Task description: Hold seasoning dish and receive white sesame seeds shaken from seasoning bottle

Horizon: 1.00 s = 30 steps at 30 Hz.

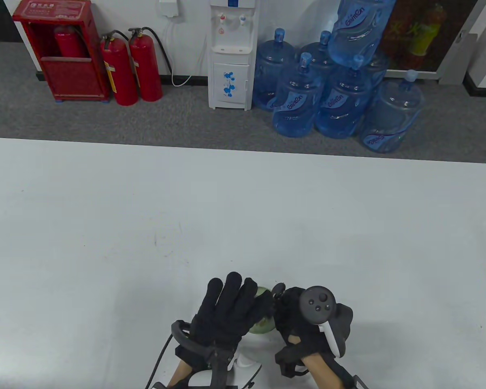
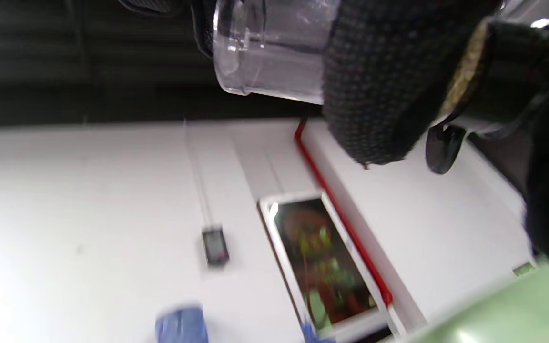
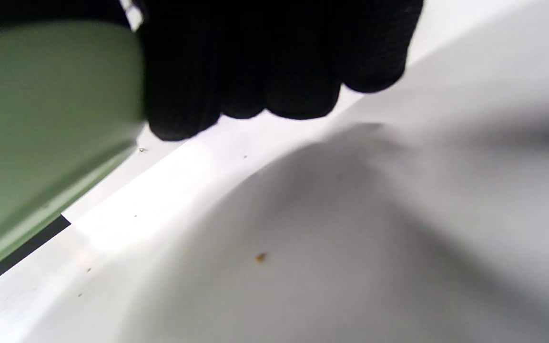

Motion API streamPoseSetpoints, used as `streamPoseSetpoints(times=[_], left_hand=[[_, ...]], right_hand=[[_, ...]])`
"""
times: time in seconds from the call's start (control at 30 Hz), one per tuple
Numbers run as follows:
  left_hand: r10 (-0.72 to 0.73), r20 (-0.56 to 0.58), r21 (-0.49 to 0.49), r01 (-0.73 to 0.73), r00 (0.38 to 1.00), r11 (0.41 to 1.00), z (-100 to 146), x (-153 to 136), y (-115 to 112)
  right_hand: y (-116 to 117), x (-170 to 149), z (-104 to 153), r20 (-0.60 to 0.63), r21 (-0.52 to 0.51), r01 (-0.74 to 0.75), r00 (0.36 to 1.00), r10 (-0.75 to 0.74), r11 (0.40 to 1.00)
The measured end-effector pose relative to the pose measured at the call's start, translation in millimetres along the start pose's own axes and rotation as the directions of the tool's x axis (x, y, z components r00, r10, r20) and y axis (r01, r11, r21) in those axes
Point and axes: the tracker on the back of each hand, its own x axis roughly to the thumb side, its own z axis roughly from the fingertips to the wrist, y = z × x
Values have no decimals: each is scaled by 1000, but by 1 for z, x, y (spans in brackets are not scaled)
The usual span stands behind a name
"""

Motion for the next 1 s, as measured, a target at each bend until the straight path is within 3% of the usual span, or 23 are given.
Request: streamPoseSetpoints(times=[0.03, 0.1, 0.13, 0.17, 0.23, 0.27, 0.3, 0.37, 0.4, 0.47, 0.53, 0.57, 0.6, 0.7, 0.8, 0.9, 1.0], left_hand=[[-67, 34, -64, 69, 997, 996, 3, 2, -7], [-93, 67, 69, 89, 993, 994, 5, -1, 3], [-42, 22, 128, 39, 999, 991, 5, -5, 11], [-2, 7, 130, 1, 1000, 992, 5, -6, 11], [-36, 28, -35, 37, 999, 999, 2, 1, -5], [-74, 59, -63, 78, 996, 995, 5, 3, -8], [-70, 80, 35, 68, 994, 997, 5, 2, -2], [-2, 12, 130, 1, 1000, 992, 4, -4, 10], [26, 7, 105, -26, 1000, 994, 2, -3, 8], [-48, 37, -93, 51, 998, 994, 3, 2, -10], [-52, 63, 44, 49, 997, 998, 5, -2, 1], [-7, 6, 120, 7, 1000, 993, 6, -8, 11], [35, -14, 135, -33, 999, 990, 5, -10, 13], [-54, 24, -108, 56, 998, 993, 5, -3, -10], [9, -2, 86, -9, 1000, 996, 5, -8, 8], [9, -3, -95, -10, 1000, 995, 3, -3, -9], [82, -92, -135, -94, 992, 986, 0, -13, -13]], right_hand=[[2, -2, -1, -6, -4, -7, 1000, 7, 1000], [3, -3, -2, -27, 9, 2, 1000, -2, 1000], [4, -4, -5, -33, 18, 17, 999, -17, 1000], [4, -5, -6, -30, 17, 25, 999, -25, 1000], [7, -8, -8, -26, 14, 15, 1000, -15, 1000], [10, -10, -9, -30, 13, 9, 1000, -9, 1000], [12, -12, -10, -34, 13, 12, 999, -12, 1000], [12, -13, -11, -30, 15, 24, 999, -23, 1000], [13, -13, -11, -26, 11, 26, 999, -25, 1000], [17, -15, -14, -25, 7, 6, 1000, -6, 1000], [19, -16, -14, -29, 8, 7, 1000, -7, 1000], [18, -16, -13, -27, 9, 16, 1000, -16, 1000], [19, -16, -14, -24, 6, 20, 1000, -20, 1000], [22, -20, -16, -34, 4, 8, 999, -8, 1000], [23, -23, -18, -37, 5, 26, 999, -26, 1000], [21, -23, -19, -40, -4, 16, 999, -16, 1000], [22, -26, -20, -46, 2, 32, 998, -32, 999]])
